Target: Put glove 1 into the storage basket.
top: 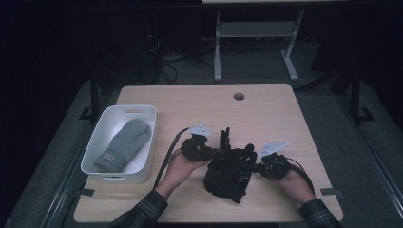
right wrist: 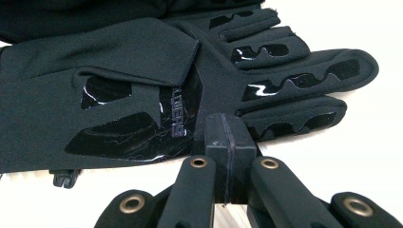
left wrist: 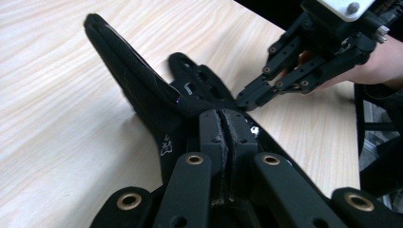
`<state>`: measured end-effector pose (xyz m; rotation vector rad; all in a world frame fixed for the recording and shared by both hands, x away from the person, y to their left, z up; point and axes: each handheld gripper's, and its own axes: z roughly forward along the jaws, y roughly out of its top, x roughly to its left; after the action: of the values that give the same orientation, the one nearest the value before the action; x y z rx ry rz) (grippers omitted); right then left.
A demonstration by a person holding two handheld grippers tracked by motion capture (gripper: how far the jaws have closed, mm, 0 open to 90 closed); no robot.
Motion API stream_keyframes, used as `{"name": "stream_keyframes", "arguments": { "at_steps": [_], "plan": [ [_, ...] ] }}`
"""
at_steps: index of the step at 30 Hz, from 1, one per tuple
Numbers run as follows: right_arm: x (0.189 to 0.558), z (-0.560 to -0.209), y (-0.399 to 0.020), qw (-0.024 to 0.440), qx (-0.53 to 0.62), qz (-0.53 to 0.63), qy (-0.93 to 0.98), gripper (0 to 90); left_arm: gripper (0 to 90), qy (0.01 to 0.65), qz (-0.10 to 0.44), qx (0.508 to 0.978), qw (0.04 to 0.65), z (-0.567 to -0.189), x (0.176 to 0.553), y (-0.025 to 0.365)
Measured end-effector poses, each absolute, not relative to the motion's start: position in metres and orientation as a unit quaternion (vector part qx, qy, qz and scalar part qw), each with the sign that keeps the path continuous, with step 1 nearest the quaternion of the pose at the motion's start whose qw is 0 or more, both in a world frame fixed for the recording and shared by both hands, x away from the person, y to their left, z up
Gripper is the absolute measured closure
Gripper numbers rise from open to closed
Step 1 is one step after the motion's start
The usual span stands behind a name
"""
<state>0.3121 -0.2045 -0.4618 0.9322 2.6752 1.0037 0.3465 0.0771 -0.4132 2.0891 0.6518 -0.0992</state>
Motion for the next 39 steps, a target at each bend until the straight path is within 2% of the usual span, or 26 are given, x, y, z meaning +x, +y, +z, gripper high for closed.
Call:
{"name": "stream_keyframes", "arguments": {
  "at_steps": [13,24,32,35,38,39],
  "plan": [
    [0.322,-0.461,-0.180,0.064,0.292,0.333,0.894,90.0,87.1,0.252,-0.053,0.857,0.446,-0.423,0.343,0.058],
    [0.323,-0.461,-0.179,0.061,0.288,0.332,0.896,90.0,86.7,0.240,-0.064,0.871,0.423,-0.445,0.341,0.033],
    [0.323,-0.460,-0.184,0.065,0.293,0.335,0.893,90.0,76.7,0.226,-0.059,0.867,0.441,-0.442,0.337,0.029],
    [0.324,-0.459,-0.192,0.071,0.302,0.336,0.889,89.9,77.9,0.228,-0.057,0.860,0.454,-0.435,0.336,0.034],
    [0.325,-0.458,-0.203,0.076,0.317,0.341,0.881,87.6,88.4,0.227,-0.055,0.858,0.457,-0.430,0.334,0.042],
    [0.325,-0.458,-0.206,0.077,0.322,0.340,0.880,85.9,89.2,0.229,-0.058,0.858,0.457,-0.429,0.332,0.044]
  ]
}}
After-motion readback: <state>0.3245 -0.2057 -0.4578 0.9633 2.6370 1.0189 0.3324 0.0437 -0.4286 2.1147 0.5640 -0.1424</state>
